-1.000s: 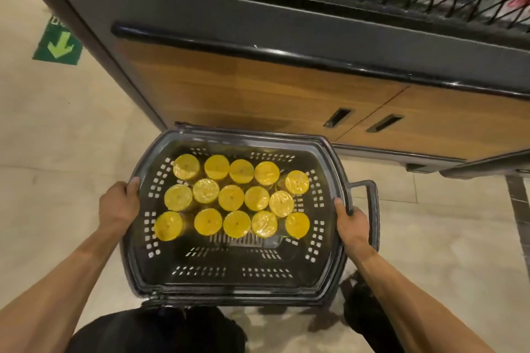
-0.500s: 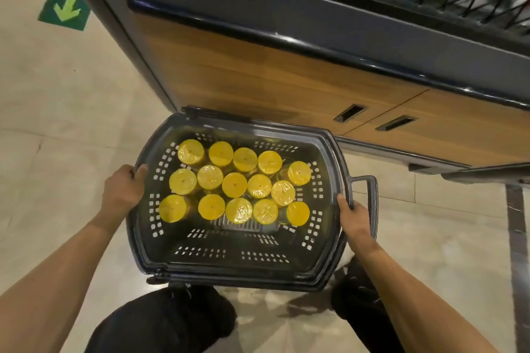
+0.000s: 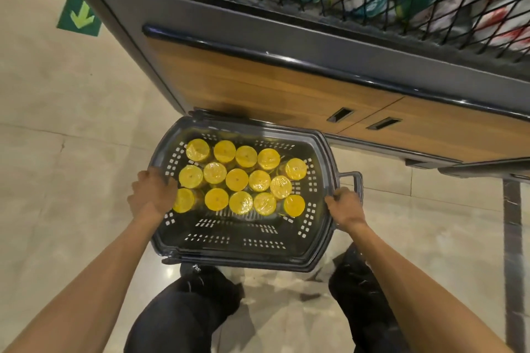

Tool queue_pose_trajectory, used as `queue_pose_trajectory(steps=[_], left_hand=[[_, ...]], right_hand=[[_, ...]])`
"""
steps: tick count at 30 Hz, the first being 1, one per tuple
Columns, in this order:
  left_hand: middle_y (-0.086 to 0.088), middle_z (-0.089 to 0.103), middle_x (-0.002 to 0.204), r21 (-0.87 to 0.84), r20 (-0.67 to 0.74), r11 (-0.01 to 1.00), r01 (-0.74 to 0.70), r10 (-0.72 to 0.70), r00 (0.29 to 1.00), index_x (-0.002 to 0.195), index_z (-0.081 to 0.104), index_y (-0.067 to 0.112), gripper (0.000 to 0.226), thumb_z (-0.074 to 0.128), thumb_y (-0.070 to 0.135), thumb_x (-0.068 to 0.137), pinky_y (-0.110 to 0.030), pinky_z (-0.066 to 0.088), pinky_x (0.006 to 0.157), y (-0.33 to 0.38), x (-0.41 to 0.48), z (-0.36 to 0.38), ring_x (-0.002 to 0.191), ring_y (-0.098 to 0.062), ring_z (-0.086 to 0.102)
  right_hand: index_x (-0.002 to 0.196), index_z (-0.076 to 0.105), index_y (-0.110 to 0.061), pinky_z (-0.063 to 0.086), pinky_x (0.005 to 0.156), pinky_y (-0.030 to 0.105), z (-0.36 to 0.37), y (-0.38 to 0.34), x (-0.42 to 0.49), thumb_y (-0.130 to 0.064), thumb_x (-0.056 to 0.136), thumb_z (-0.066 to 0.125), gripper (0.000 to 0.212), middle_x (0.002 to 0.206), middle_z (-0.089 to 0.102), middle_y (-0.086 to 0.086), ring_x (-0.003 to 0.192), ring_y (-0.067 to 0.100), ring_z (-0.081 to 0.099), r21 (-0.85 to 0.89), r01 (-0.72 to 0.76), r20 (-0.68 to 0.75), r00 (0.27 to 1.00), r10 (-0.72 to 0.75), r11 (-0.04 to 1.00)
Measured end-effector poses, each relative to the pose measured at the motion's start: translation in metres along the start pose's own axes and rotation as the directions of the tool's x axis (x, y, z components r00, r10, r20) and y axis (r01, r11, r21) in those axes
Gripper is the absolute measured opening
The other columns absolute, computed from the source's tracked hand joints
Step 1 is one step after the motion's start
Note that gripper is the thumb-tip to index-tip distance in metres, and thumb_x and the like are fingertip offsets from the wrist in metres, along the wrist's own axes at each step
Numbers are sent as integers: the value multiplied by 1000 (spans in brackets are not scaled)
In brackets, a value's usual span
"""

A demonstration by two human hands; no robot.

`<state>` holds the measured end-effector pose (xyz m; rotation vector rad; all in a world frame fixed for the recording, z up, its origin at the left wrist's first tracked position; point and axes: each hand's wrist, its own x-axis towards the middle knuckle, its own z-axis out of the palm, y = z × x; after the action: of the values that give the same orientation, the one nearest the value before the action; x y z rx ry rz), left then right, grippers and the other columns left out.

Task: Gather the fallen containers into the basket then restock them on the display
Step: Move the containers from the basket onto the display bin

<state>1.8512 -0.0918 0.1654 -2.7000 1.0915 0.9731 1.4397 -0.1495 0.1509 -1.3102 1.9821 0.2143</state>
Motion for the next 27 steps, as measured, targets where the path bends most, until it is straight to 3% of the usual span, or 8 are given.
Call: queue_pose_trajectory(steps=[2, 5, 9, 19, 27], left_hand=[[-16, 48, 133, 113, 18, 991, -68, 66, 998, 130, 49, 14, 41, 45, 35, 95, -50, 43, 94, 10, -12, -5, 118, -41, 47], [-11, 48, 138, 251, 85, 946, -205, 190, 978, 132, 48, 17, 42, 46, 36, 95, -48, 39, 97, 16, -22, -8, 127, -36, 44], [-13, 46, 138, 267, 180, 917, -297, 256, 950, 135, 46, 16, 45, 48, 36, 95, -51, 37, 105, 21, -34, -12, 131, -35, 39], [-15, 49, 129, 354, 263, 739, -574, 510, 819, 129, 47, 10, 44, 50, 36, 95, -49, 41, 93, 50, -74, -1, 120, -36, 45], [-14, 50, 131, 296, 288, 746, -596, 525, 801, 132, 46, 14, 46, 53, 38, 93, -50, 42, 94, 80, -92, 44, 122, -36, 45]], right_hand=[[101, 61, -11, 51, 77, 37, -9, -16, -14, -38, 93, 51, 30, 104, 61, 15, 92, 34, 61, -99, 82, 14, 997, -81, 992], [123, 55, -12, 47, 90, 41, -19, -34, -36, -32, 95, 50, 35, 123, 51, 13, 114, 34, 52, -334, 236, 78, 972, -223, 913], [133, 48, -11, 45, 96, 42, -22, -48, -55, -31, 97, 48, 41, 135, 47, 12, 123, 31, 45, -494, 299, 95, 952, -291, 816], [135, 43, -12, 42, 97, 44, -20, -48, -84, -32, 97, 45, 43, 135, 45, 13, 123, 31, 43, -544, 302, 132, 952, -275, 783], [132, 49, -10, 45, 96, 44, -8, -39, -59, -31, 94, 51, 44, 131, 50, 15, 120, 33, 47, -466, 423, 186, 905, -382, 777]])
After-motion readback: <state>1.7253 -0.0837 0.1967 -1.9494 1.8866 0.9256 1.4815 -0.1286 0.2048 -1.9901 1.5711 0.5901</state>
